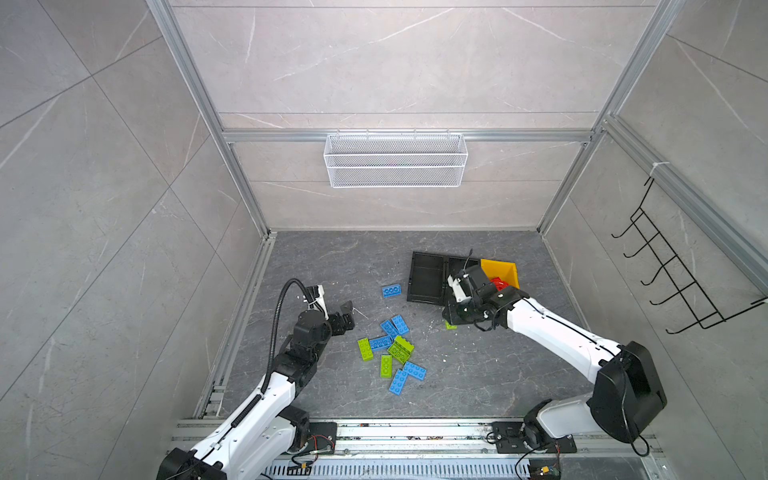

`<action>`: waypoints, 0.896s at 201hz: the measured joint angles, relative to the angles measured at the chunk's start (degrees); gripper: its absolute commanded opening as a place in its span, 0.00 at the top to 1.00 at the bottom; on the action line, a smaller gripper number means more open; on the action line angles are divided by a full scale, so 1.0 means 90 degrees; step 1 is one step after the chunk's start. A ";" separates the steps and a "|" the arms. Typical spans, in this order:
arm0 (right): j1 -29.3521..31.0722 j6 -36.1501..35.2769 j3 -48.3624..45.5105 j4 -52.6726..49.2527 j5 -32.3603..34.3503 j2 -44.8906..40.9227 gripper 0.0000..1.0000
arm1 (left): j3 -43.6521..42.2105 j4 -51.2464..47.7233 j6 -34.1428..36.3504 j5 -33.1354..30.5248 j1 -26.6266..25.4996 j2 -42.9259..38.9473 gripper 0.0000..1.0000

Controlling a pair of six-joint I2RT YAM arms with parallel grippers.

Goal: Sort the legos into containers by color
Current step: 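Carry the lime-green brick toward the black bin with the right gripper, then open the right gripper over the black bin and move back to the pile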

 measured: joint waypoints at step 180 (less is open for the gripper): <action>-0.1836 -0.0988 0.2314 0.0401 -0.0306 0.2744 0.41 | -0.0015 0.0733 0.0000 0.1360 0.0000 0.0512 0.00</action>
